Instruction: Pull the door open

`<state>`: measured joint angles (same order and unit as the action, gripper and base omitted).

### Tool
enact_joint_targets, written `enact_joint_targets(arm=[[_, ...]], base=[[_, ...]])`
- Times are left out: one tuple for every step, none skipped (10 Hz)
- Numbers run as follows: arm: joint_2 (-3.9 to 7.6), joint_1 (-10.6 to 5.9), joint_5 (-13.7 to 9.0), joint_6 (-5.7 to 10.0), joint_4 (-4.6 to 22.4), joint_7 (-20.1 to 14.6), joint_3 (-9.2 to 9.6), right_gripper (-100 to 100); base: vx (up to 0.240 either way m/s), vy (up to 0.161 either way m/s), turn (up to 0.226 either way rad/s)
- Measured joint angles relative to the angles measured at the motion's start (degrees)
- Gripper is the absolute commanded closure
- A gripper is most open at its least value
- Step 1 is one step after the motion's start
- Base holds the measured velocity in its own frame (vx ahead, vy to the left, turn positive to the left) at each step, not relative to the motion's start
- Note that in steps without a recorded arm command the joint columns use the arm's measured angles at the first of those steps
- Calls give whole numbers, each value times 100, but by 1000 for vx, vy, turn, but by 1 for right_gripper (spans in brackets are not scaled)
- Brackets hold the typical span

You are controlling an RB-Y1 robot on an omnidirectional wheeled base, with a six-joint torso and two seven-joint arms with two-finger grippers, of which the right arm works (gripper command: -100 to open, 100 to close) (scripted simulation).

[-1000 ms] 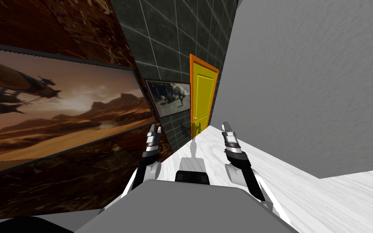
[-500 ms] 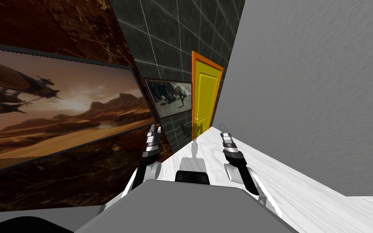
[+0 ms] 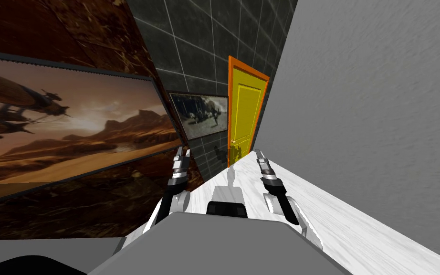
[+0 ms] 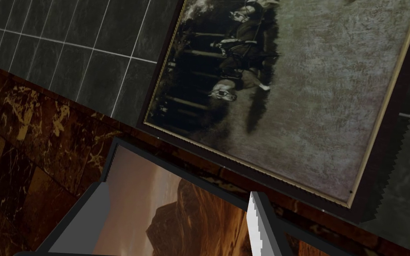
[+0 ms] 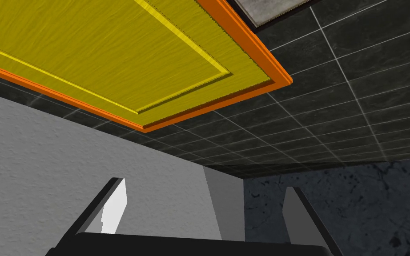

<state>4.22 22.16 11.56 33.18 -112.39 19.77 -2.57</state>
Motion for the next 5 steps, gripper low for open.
enact_joint_targets(arm=[[23, -27, 29, 24, 118, 95, -19, -100], [22, -63, 68, 62, 264, 206, -22, -100], [50, -109, 92, 96, 408, 303, -50, -100], [80, -131, 116, 134, 541, 394, -78, -100], [92, -188, 147, 199, 733, 503, -103, -100]], base=[[82, -55, 93], [94, -59, 107], [93, -72, 140], [88, -77, 112], [89, -73, 112]])
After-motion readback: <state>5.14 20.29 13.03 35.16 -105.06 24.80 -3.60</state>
